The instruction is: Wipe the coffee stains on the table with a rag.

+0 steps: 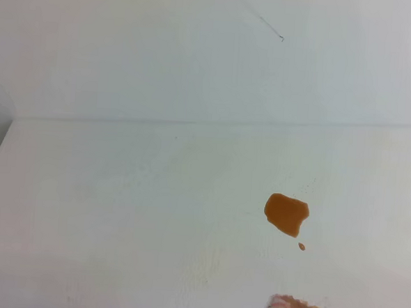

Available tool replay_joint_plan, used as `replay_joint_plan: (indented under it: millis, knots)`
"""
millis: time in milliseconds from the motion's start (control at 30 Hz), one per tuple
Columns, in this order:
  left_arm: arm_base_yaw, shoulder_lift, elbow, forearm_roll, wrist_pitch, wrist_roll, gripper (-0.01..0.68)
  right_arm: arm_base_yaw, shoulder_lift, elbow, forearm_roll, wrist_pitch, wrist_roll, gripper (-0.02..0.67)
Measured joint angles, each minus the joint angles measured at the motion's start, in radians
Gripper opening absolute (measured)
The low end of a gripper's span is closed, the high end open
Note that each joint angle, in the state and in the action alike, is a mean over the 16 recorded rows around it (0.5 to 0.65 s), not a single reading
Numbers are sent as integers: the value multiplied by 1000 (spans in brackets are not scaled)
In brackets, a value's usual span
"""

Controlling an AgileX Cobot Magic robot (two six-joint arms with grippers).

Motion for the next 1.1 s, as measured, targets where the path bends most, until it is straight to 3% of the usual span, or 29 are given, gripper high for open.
replay_joint_plan:
  millis: [1100]
  knots:
    - [0,0,0,2,0,0,0,0,-2,2,-1,1,0,-2]
